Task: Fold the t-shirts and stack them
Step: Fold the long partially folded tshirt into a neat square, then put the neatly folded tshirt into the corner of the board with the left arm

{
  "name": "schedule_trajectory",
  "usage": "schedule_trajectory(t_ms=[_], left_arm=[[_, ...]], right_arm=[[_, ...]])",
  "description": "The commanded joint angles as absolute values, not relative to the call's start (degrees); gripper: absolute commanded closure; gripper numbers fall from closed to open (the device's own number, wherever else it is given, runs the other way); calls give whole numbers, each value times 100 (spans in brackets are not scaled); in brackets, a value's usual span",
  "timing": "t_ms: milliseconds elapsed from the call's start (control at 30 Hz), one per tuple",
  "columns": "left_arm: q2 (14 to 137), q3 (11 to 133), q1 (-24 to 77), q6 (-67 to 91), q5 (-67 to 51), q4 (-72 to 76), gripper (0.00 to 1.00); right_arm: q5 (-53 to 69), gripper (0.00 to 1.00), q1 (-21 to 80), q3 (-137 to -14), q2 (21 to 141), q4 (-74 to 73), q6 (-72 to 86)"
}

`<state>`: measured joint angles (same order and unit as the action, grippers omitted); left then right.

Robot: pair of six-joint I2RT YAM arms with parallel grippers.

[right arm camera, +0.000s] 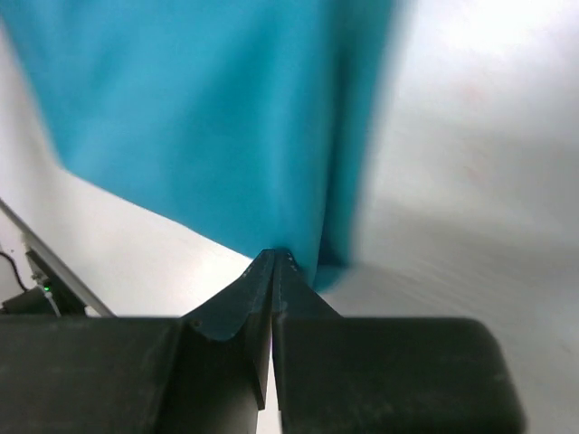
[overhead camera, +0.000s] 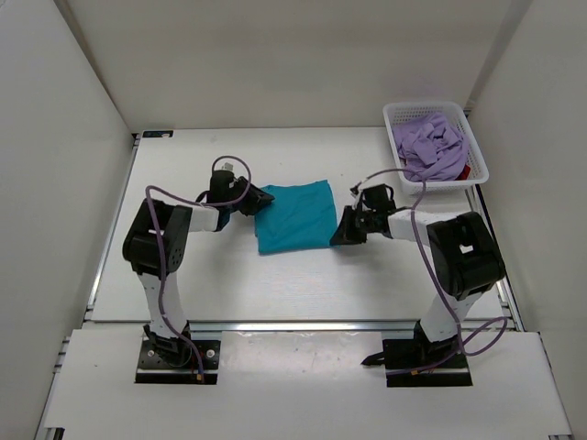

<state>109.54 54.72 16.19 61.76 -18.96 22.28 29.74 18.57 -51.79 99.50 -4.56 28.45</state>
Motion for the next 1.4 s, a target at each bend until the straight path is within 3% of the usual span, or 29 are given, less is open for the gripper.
schedule_trajectory(t_ms=[0, 200, 433, 600, 767, 900, 1067, 1133, 1233, 1300, 1367], left_arm=[[11274, 5792, 1320, 6160, -2029, 2030, 65], [11373, 5941, 1231, 6170, -2232, 2417, 64], [10039, 5424, 1196, 5793, -1953, 2426, 57], [9168, 4809, 1108, 5038, -1066, 1365, 52], [9334, 4387, 862, 4641, -1264, 1046, 40], [9913, 4692, 967, 4246, -1984, 906, 32], [10501, 5211, 1353, 3947, -2029, 712, 25], [10730, 5404, 1458, 4042, -2065, 764, 29], [11197, 5729, 1634, 4122, -2241, 957, 49], [11373, 5906, 1748, 4306, -2355, 1159, 69], [11478, 6125, 1889, 4517, -2330, 1475, 83]], right_arm=[[3015, 100, 1626, -4721, 9756, 254, 2979], [3120, 100, 1520, -4623, 9959, 307, 2909], [3191, 97, 1591, -4308, 9388, 702, 3111], [3138, 82, 1941, -3720, 8852, 1292, 3427], [2980, 60, 2170, -3007, 8377, 1766, 3516], [2778, 51, 2276, -2646, 7981, 1863, 3411], [2997, 50, 2188, -2479, 7884, 2039, 3401], [3032, 50, 2110, -2373, 7866, 2161, 3384], [3181, 52, 2101, -2391, 7980, 2329, 3419], [3278, 53, 2101, -2399, 8068, 2408, 3419], [3357, 54, 2135, -2425, 8130, 2435, 3402]])
